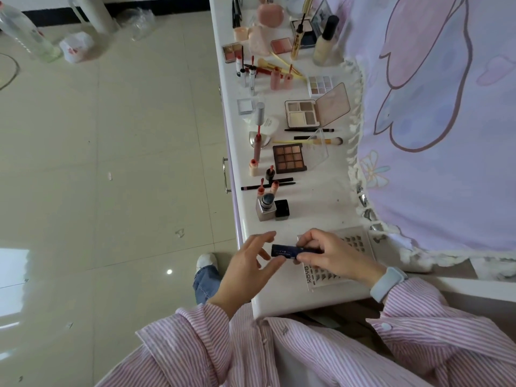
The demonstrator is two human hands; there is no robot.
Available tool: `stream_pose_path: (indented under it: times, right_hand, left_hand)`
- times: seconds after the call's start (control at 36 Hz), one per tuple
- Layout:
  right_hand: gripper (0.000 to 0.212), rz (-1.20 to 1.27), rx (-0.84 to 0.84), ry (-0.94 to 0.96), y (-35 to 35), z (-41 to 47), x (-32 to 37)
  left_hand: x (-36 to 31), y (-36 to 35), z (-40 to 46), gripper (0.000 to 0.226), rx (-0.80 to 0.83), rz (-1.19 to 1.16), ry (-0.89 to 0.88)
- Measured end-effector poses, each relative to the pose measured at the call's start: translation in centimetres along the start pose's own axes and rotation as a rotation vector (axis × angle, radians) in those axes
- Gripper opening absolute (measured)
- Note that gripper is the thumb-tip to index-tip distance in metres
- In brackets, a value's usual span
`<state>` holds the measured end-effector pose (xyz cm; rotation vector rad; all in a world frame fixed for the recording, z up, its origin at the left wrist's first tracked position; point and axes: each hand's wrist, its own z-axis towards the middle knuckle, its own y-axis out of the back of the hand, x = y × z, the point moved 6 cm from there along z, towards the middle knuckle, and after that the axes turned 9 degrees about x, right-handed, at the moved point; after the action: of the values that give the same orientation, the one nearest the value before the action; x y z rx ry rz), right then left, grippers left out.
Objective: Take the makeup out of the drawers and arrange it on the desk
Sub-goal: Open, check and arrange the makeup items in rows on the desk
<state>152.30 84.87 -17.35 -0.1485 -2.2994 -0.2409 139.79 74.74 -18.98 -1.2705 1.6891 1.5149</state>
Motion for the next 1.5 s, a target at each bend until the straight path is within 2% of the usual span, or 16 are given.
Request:
stream_pose_path:
  times: [0.08,0.19,0.42,0.53,0.61,0.67,0.78,0.86,1.03,1.17,1.36,1.5]
  right_hand:
    - [0.008,0.013,0.013,0.035,-0.2,0.2,0.7]
    - [0.007,-0.018,-0.033,0.072,0.3,0.4,1.5]
    - [0.006,-0.146,-0.014,0.056,0.7,0.7,2.2]
    - [0.009,-0.018,0.034,-0.006,1.9,0.2,2.4]
    - [0.023,0.204,-0.105,-0.035,4.0,-0.8,2.0]
    - [0.021,0.158,-0.181,-0.033,4.6,-1.0,2.1]
    - [0.017,0.066,-0.349,-0.002,4.5,-0.2,2.5]
    - [0.021,0.080,-0.486,-0.004,4.9,0.0,1.9]
    - [0.020,0.098,-0.601,0.048,6.1,1.5,0.7]
    - [0.019,-0.129,-0.814,0.040,7.8,3.3,0.4]
    - [0.015,-0.082,-0.874,0.092,8.8,5.3,0.5]
    - [0.017,-0.122,-0.869,0.055,9.7,6.1,0.2]
  left_hand:
    - [-0.4,-0.7,0.0,0.037,0.056,0.002,0.012]
    - [-0.7,-0.3,0.2,0.022,0.032,0.025,0.052]
    - [-1.1,0.5,1.0,0.018,0.079,0.014,0.039]
    - [-1.1,1.3,0.9,0.023,-0.001,0.068,-0.005]
    - [-0.4,2.7,0.7,0.040,-0.107,0.031,0.003]
    - [-0.6,3.0,0.9,0.042,-0.124,0.016,-0.022]
    - [-1.2,2.4,1.5,0.021,-0.122,-0.059,0.000]
    - [-1.3,1.4,1.6,0.020,-0.096,-0.101,0.038]
    - [-0.4,-0.5,1.1,0.021,-0.040,-0.173,0.141]
    - [-0.2,0.1,1.2,0.020,-0.102,-0.179,0.150]
    - [0.1,2.4,0.9,0.020,-0.297,-0.113,0.104]
    - [0.4,2.6,1.0,0.021,-0.316,-0.165,0.141]
